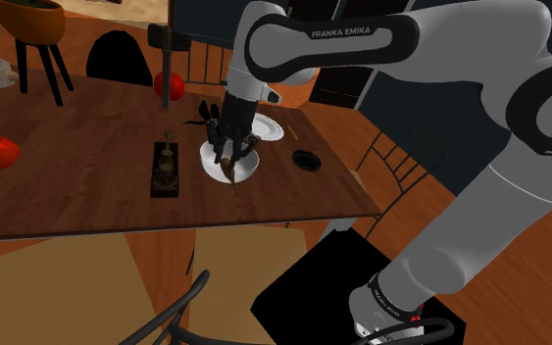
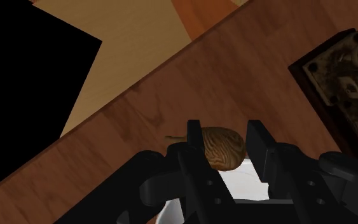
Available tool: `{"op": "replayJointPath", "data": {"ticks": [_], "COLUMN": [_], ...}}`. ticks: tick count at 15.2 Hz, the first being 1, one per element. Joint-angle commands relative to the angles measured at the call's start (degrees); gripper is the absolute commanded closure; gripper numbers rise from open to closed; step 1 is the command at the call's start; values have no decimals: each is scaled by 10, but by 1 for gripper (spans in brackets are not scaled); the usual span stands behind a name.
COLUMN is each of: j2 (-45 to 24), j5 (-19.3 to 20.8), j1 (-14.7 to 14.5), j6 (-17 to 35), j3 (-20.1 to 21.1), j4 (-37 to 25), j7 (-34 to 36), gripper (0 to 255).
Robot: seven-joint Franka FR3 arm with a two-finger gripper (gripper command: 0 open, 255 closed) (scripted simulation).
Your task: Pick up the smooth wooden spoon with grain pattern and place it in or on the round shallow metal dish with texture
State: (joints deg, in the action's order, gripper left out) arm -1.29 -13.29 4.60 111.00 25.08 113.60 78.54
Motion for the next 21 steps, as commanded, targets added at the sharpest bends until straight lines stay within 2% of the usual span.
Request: {"op": "replayJointPath", "data": {"ticks": [1,2,12,21], "j2": [6,7,67,69], "j5": [-1,-1,-5,21], "j1": [0,0,69,128], "j6": [-17,-19,-58,-94], "j3": [0,0,-76,-146], "j4": [-12,-13,37,26], "j7": [3,3,-139,-255], "gripper": [255,255,255,255]}}
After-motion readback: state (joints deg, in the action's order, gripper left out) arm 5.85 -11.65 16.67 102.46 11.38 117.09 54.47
